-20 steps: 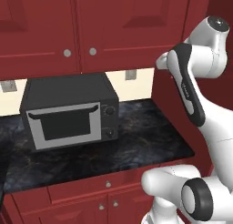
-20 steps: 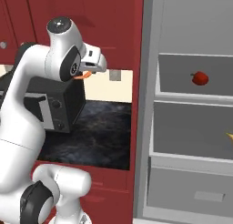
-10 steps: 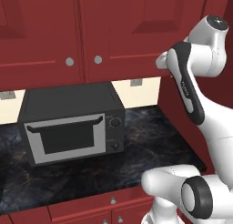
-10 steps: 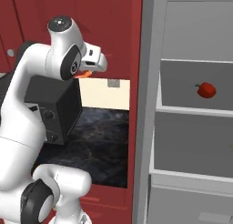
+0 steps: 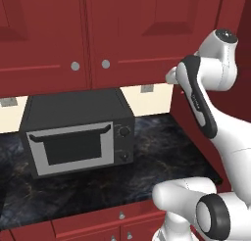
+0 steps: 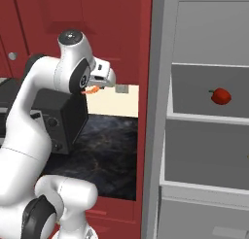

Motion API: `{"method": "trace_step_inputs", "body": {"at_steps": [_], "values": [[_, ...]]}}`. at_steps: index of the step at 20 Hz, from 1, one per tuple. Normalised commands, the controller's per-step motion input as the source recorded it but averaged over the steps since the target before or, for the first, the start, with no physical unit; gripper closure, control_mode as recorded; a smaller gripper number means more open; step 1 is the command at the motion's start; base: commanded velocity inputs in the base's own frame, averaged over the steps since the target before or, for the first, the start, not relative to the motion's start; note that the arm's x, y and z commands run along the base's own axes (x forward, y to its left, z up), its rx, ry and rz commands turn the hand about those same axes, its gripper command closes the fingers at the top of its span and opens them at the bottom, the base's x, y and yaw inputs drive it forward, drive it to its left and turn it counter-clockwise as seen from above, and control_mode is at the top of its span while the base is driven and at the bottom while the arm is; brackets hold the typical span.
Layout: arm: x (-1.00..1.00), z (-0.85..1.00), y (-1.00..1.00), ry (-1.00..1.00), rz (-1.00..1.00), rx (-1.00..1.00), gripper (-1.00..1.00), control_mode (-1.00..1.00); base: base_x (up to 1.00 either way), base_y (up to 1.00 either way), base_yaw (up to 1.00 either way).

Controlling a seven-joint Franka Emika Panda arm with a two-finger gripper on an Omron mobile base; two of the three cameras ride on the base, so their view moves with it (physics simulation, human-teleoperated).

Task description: Open the fridge, remove the banana, bell pepper, and shrimp, and place them on any counter.

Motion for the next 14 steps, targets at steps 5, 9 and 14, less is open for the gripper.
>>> {"method": "trace_step_inputs", "body": {"at_steps": [5,9,14], "values": [[0.17,-0.61,0.0,0.08,0.0,0.0,1.0,-1.0,0.0,0.0,0.0],[0.19,-0.93,0.0,0.1,0.0,-0.02,1.0,-1.0,0.0,0.0,0.0],[0.2,-1.0,0.01,0.09,0.0,-0.08,1.0,-1.0,0.0,0.0,0.0]]}}
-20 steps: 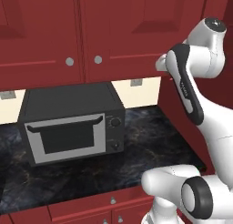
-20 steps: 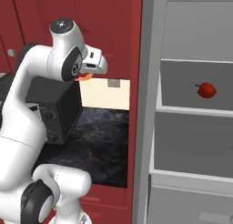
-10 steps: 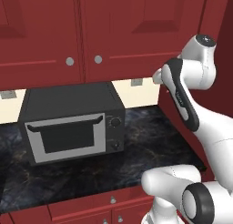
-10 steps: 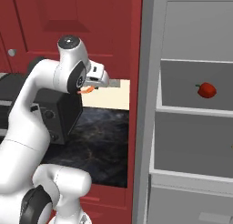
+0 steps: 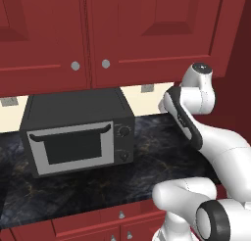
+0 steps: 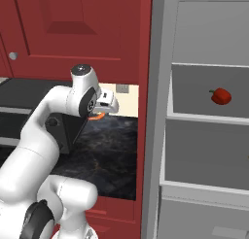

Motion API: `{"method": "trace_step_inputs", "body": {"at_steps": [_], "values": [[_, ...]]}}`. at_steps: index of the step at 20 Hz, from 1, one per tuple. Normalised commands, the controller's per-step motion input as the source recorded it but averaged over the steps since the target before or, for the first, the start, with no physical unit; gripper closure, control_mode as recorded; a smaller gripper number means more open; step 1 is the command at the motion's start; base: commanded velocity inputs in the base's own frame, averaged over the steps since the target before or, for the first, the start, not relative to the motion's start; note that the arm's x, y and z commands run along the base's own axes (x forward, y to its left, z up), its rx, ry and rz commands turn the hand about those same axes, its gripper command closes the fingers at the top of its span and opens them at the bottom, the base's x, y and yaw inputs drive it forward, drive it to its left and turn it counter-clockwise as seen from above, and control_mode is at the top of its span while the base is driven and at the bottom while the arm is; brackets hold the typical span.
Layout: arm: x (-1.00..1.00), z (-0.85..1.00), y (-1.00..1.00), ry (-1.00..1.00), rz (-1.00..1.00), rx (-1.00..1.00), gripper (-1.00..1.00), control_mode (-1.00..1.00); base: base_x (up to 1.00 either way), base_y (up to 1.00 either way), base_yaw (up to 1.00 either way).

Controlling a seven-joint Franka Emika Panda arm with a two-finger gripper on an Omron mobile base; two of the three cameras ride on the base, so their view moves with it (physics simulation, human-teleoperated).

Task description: Open the fridge, remove the banana, bell pepper, and shrimp, and place them on any counter.

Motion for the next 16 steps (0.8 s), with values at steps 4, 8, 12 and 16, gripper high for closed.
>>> {"method": "trace_step_inputs", "body": {"at_steps": [4,8,12,16], "values": [[0.08,-1.0,0.0,0.02,0.0,-0.05,1.0,-1.0,0.0,0.0,0.0],[0.04,-0.96,0.0,0.02,0.0,-0.01,1.0,-1.0,0.0,0.0,0.0],[0.2,-0.7,0.0,0.07,0.0,0.0,1.0,-1.0,0.0,0.0,0.0],[0.31,-0.51,-0.02,0.11,0.0,0.01,1.0,-1.0,0.0,0.0,0.0]]}}
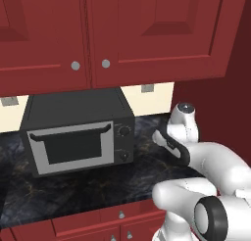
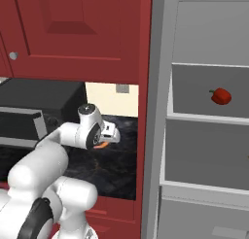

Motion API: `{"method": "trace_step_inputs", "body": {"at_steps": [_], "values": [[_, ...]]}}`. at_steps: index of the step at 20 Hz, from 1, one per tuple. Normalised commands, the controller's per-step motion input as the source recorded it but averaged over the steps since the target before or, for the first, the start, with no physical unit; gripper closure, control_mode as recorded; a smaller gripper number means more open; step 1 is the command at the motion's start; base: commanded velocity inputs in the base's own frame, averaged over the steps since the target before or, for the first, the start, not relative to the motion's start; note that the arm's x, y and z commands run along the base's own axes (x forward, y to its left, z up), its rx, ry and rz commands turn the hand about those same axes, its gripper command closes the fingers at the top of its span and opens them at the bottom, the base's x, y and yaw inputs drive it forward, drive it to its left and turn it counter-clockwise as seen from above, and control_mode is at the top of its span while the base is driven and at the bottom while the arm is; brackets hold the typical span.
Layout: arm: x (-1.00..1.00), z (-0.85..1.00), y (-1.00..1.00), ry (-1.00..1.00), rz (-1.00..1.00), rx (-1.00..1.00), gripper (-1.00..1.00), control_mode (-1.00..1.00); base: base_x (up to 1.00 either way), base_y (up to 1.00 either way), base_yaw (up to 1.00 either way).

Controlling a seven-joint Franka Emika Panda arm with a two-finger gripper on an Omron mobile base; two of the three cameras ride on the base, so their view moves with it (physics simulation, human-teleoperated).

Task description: Open the fridge, remove the banana, bell pepper, and shrimp, and place them on any counter.

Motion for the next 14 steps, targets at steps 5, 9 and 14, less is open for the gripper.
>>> {"method": "trace_step_inputs", "body": {"at_steps": [5,9,14], "values": [[0.65,-0.24,-0.14,0.19,0.0,0.07,1.0,-1.0,0.0,0.0,0.0],[0.53,-0.62,-0.11,0.12,0.0,0.01,1.0,-1.0,0.0,0.0,0.0],[0.24,-0.57,0.0,0.09,0.0,0.0,1.0,-1.0,0.0,0.0,0.0]]}}
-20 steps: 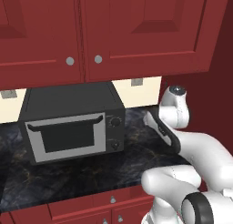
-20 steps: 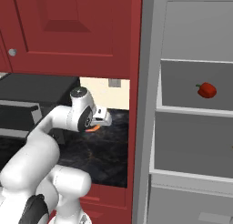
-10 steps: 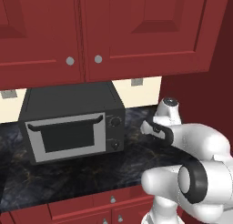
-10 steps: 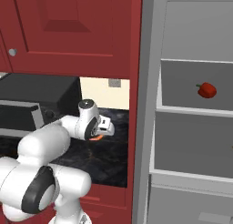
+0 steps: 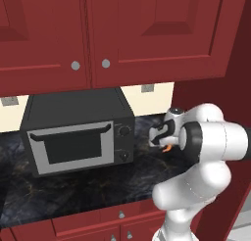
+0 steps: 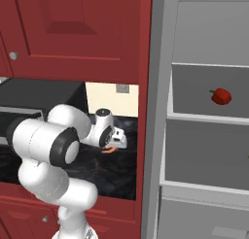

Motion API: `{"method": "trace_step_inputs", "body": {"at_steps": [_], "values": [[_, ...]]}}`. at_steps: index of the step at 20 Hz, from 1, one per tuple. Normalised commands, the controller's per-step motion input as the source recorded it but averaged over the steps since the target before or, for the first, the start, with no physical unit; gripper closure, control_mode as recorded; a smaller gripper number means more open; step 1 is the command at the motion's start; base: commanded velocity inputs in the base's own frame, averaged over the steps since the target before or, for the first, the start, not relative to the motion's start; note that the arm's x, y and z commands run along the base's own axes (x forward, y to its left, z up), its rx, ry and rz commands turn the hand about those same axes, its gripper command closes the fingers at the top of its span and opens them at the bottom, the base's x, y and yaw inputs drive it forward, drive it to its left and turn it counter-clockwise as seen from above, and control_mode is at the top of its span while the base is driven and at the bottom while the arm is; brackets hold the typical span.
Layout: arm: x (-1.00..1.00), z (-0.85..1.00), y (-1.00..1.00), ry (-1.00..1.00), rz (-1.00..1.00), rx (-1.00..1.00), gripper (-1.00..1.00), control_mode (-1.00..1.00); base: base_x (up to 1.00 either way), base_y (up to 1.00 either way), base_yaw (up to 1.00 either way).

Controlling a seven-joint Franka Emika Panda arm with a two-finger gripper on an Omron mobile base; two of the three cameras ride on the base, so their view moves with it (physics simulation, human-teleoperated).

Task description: Open the fridge, remove the banana, bell pepper, and shrimp, and place them on any counter.

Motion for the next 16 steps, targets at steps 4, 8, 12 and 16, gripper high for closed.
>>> {"method": "trace_step_inputs", "body": {"at_steps": [4,8,12,16], "values": [[0.08,-0.49,-0.01,0.03,0.0,0.0,1.0,-1.0,0.0,0.0,0.0],[0.0,-0.39,0.0,0.0,0.0,0.0,1.0,-1.0,0.0,0.0,0.0],[0.0,-0.28,0.0,-0.01,0.0,0.0,-1.0,-1.0,0.0,0.0,0.0],[-0.26,0.0,0.0,-0.1,0.0,0.0,-1.0,-1.0,0.0,0.0,0.0]]}}
